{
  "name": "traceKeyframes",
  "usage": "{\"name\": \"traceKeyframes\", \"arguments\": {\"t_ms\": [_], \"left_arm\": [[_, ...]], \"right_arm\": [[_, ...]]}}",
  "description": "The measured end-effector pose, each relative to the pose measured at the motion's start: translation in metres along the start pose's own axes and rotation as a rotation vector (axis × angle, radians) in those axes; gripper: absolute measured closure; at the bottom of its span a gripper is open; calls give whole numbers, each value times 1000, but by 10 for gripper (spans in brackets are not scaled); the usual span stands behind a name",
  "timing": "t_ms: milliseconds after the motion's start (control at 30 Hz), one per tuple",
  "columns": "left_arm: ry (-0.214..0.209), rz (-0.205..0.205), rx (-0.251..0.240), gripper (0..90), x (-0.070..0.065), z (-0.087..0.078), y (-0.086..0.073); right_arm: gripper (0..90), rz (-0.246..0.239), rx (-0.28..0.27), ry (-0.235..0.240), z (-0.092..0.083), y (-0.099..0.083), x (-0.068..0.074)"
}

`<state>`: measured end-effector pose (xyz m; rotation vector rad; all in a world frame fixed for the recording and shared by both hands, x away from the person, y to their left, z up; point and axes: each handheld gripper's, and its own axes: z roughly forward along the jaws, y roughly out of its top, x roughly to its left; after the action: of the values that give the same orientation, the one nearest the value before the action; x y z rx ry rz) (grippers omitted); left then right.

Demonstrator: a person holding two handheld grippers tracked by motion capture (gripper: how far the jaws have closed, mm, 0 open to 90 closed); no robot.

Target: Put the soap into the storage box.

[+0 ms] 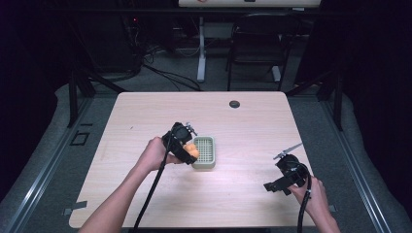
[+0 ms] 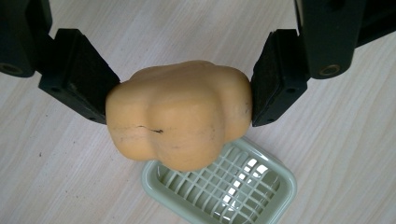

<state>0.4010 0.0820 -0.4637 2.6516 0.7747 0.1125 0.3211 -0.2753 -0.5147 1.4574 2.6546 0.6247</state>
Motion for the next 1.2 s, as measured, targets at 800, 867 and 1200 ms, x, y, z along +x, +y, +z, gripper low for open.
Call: {"name": "traceKeyframes", "arguments": {"t_ms": [800,867,1200], "left_arm": [[12,-10,6,260,9,12,14],[10,-12,8,260,10,12,15],[3,-25,-3,260,14,23,17]], "right_arm": [[63,-1,13,0,0,0,-1],[62,0,13,0,0,0,-1],[62,-2,20,10,0,1,0]]}}
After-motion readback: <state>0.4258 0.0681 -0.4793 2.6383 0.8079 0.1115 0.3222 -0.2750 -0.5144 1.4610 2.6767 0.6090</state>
